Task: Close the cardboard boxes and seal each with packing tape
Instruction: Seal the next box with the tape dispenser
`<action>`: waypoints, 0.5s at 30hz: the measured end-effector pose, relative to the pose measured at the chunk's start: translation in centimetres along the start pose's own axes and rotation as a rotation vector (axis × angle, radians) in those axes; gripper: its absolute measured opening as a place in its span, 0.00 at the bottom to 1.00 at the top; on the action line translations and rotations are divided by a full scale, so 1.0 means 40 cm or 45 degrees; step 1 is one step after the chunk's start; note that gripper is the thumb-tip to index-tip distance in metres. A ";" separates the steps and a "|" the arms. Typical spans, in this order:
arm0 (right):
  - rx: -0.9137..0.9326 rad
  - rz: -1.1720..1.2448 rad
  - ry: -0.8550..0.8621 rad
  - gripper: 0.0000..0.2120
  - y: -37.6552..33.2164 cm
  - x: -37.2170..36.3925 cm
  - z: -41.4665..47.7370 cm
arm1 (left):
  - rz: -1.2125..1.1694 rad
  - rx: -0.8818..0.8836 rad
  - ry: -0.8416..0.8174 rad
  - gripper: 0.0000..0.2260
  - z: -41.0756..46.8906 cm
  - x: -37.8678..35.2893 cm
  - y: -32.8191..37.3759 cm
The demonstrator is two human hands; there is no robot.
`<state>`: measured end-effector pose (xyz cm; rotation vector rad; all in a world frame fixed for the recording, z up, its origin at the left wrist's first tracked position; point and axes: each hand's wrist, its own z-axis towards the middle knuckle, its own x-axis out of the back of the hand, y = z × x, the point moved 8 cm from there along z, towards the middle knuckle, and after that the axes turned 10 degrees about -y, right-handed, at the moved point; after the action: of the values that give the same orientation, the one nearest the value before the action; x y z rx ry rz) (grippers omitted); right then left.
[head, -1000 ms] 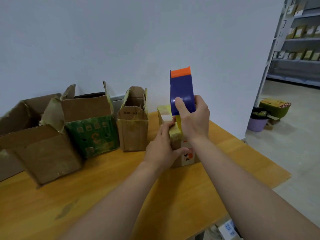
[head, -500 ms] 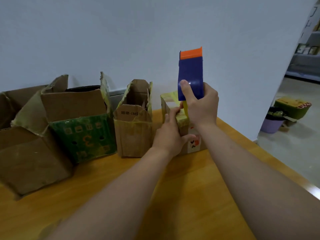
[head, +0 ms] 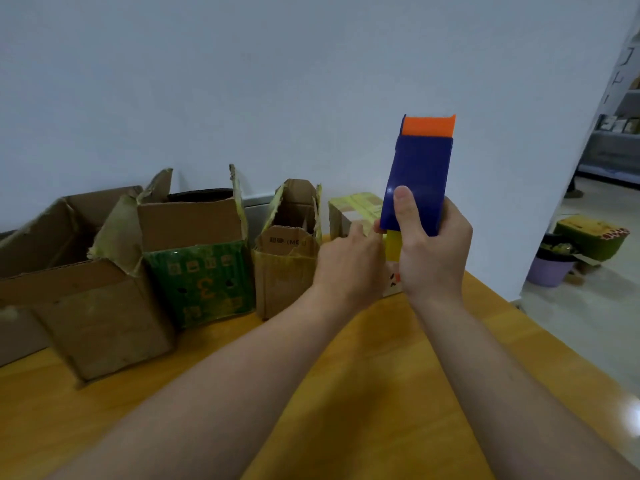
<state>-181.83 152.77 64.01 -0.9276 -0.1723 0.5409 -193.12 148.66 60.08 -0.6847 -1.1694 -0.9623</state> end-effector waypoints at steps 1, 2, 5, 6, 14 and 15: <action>-0.022 0.036 -0.006 0.11 -0.001 0.004 -0.007 | 0.080 -0.031 0.140 0.19 -0.033 0.058 0.001; -0.044 0.078 -0.025 0.11 0.000 0.004 -0.015 | 0.156 -0.024 0.259 0.20 -0.057 0.107 -0.013; -0.108 0.155 -0.102 0.13 -0.007 -0.020 -0.047 | 0.345 0.182 0.248 0.26 -0.083 0.168 -0.131; -0.127 0.167 -0.110 0.13 -0.012 -0.029 -0.057 | 0.341 0.215 0.144 0.23 -0.088 0.167 -0.163; -0.314 -0.001 -0.023 0.11 -0.049 -0.071 -0.100 | 0.179 0.144 -0.149 0.07 -0.196 0.185 -0.237; -0.323 -0.035 -0.016 0.13 -0.054 -0.073 -0.104 | 0.185 0.112 -0.202 0.07 -0.218 0.197 -0.234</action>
<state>-181.98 147.28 63.50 -1.1673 -0.2689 0.5066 -196.90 134.94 64.92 -0.7749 -1.2749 -0.7409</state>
